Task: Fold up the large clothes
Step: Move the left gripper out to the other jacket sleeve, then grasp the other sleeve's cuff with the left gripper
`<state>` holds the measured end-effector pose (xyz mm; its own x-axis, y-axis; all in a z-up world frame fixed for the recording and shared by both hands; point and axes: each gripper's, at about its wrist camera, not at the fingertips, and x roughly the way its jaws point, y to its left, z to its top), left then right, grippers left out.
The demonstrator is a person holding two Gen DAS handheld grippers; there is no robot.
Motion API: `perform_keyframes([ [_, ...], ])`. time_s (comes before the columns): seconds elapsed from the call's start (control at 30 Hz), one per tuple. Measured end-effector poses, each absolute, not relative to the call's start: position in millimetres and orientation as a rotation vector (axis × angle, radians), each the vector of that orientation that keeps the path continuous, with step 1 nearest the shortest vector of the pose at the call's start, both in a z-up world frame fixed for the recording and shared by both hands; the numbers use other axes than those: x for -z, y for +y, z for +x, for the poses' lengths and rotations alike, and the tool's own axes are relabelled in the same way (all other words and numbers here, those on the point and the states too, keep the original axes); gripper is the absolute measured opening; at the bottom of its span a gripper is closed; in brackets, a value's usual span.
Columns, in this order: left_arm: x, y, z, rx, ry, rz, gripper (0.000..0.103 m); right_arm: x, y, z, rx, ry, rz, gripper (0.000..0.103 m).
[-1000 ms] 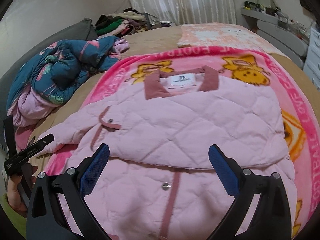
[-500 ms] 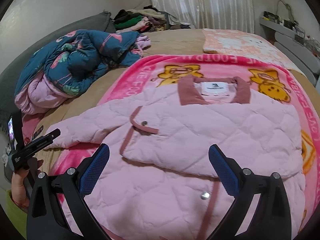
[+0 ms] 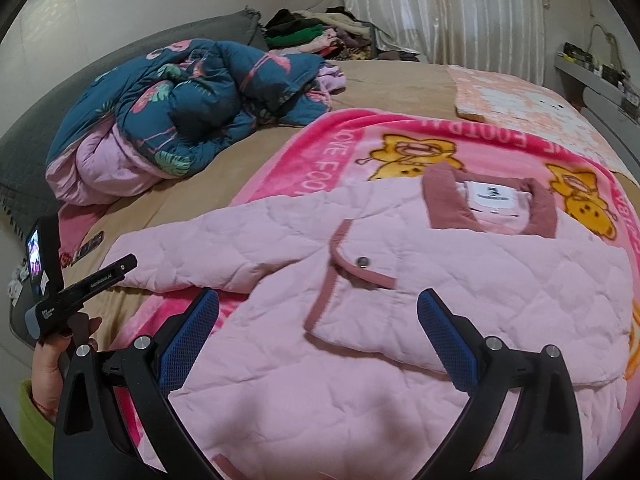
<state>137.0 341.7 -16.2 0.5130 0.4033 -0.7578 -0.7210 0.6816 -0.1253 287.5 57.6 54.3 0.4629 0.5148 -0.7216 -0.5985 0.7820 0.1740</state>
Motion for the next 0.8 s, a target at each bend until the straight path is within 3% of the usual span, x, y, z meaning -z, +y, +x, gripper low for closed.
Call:
perform_keyframes([
  [0.8, 67.5, 416.3, 105.2, -0.826, 0.748, -0.795, 0.094, -10.5, 178.8, 276.5, -0.842, 0.909, -0.304, 0.099],
])
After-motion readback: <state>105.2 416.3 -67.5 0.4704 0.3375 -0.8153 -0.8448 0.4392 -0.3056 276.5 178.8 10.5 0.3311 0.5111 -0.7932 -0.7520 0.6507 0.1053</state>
